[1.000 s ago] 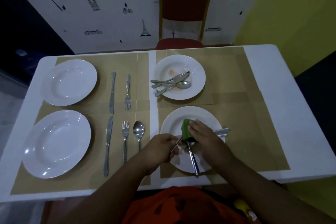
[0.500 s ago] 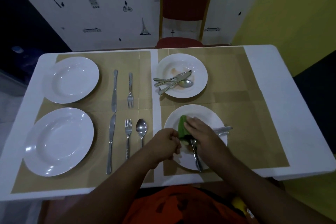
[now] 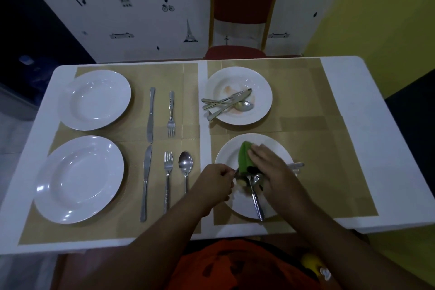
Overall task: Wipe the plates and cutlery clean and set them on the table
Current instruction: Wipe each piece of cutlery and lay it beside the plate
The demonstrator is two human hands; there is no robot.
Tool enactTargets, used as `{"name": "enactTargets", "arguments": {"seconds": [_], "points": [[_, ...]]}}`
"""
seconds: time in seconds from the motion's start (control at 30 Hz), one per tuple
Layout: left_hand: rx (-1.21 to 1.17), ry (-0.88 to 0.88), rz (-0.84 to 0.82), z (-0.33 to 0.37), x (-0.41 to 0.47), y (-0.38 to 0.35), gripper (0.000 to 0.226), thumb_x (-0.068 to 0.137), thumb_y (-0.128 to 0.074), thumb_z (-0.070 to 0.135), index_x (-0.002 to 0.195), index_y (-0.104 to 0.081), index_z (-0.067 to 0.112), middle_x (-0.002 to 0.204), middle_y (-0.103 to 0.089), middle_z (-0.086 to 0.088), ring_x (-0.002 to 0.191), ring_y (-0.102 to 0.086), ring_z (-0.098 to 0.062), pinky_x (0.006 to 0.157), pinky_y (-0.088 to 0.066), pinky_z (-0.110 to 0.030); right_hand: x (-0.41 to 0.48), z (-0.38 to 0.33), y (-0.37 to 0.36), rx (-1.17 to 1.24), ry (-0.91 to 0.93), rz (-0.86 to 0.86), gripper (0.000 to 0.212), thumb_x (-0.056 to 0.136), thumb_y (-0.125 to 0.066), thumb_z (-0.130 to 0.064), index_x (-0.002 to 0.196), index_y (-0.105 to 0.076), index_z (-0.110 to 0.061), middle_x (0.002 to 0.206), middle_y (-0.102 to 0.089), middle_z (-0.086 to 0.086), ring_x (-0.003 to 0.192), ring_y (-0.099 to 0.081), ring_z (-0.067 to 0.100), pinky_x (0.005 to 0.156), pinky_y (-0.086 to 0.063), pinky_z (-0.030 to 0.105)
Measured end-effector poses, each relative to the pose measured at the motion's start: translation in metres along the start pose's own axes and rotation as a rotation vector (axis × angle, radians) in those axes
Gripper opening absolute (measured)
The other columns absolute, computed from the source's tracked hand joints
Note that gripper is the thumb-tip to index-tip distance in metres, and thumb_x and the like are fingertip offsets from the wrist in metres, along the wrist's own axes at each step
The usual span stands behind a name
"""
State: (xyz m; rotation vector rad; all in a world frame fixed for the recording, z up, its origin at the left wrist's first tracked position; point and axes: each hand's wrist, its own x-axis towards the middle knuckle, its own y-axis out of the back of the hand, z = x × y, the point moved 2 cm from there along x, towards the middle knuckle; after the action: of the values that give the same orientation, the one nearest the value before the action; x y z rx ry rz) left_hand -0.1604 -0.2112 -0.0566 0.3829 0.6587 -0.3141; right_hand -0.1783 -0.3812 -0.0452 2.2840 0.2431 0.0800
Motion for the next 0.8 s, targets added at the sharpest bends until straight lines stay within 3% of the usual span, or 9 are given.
{"name": "enactTargets", "arguments": {"seconds": [0.07,0.2,0.33,0.4,0.5,0.6,0.7,0.8], "points": [[0.024,-0.049,0.000,0.001,0.000,-0.001,0.023,0.103,-0.048,0.016,0.095,-0.069,0.014,0.075,-0.064,-0.003,0.061,-0.060,-0.008,0.047,-0.044,-0.015,-0.004,0.004,-0.009,-0.098,0.079,-0.105,0.059,0.078,-0.051,0.006,0.136,-0.044,-0.005,0.146,-0.039,0.006,0.141,-0.024,0.022,0.114,-0.017,0.028],[0.182,-0.124,0.041,-0.005,-0.001,-0.001,0.026,0.103,-0.048,0.017,0.092,-0.072,0.015,0.074,-0.063,0.004,0.056,-0.052,0.000,0.048,-0.037,-0.008,0.005,0.026,-0.010,-0.144,0.000,-0.152,0.065,0.077,-0.061,0.007,0.138,-0.042,-0.007,0.150,-0.035,0.006,0.143,-0.019,0.022,0.116,-0.013,0.027],[0.117,-0.021,0.014,-0.013,-0.003,-0.005,0.024,0.102,-0.049,0.020,0.085,-0.066,0.024,0.077,-0.064,0.004,0.061,-0.058,-0.005,0.052,-0.043,-0.018,0.013,0.035,0.001,-0.040,-0.242,-0.020,0.065,0.079,-0.048,0.017,0.138,-0.042,-0.008,0.149,-0.037,0.007,0.142,-0.024,0.019,0.117,-0.017,0.029],[0.124,0.010,0.027,-0.015,-0.003,-0.006,0.022,0.100,-0.051,0.021,0.087,-0.068,0.024,0.077,-0.064,0.008,0.058,-0.056,-0.001,0.049,-0.041,-0.018,0.012,0.034,0.009,0.013,-0.285,0.080,0.063,0.078,-0.042,0.019,0.136,-0.045,-0.006,0.147,-0.040,0.008,0.139,-0.030,0.019,0.117,-0.022,0.032],[0.124,0.028,0.058,-0.014,-0.003,-0.004,0.019,0.098,-0.055,0.025,0.092,-0.073,0.022,0.083,-0.068,0.010,0.061,-0.060,-0.001,0.047,-0.041,-0.014,0.008,0.024,0.016,0.047,-0.225,0.122,0.063,0.081,-0.044,0.016,0.138,-0.043,-0.009,0.148,-0.038,0.000,0.139,-0.031,0.015,0.116,-0.027,0.035],[0.112,0.031,0.039,-0.012,-0.003,-0.006,0.019,0.097,-0.057,0.027,0.090,-0.073,0.019,0.088,-0.072,0.001,0.074,-0.068,-0.014,0.048,-0.048,-0.015,0.004,0.007,0.012,0.022,-0.060,0.034,0.065,0.076,-0.053,0.005,0.139,-0.042,-0.010,0.145,-0.036,-0.006,0.140,-0.022,0.010,0.114,-0.016,0.021],[0.131,-0.007,0.015,-0.008,-0.002,-0.010,0.023,0.098,-0.056,0.028,0.090,-0.073,0.015,0.084,-0.072,-0.007,0.062,-0.062,-0.011,0.044,-0.046,-0.015,0.001,0.007,-0.003,-0.064,0.060,-0.129,0.064,0.078,-0.051,0.010,0.138,-0.042,-0.008,0.148,-0.035,0.003,0.142,-0.019,0.016,0.116,-0.017,0.027],[0.161,-0.026,0.011,-0.008,0.000,-0.012,0.022,0.099,-0.055,0.025,0.090,-0.073,0.015,0.069,-0.063,0.006,0.048,-0.053,0.003,0.046,-0.039,-0.014,0.003,0.023,-0.009,-0.089,-0.009,-0.196,0.063,0.080,-0.055,0.008,0.139,-0.041,-0.009,0.151,-0.033,0.006,0.144,-0.017,0.019,0.117,-0.014,0.026]]}}
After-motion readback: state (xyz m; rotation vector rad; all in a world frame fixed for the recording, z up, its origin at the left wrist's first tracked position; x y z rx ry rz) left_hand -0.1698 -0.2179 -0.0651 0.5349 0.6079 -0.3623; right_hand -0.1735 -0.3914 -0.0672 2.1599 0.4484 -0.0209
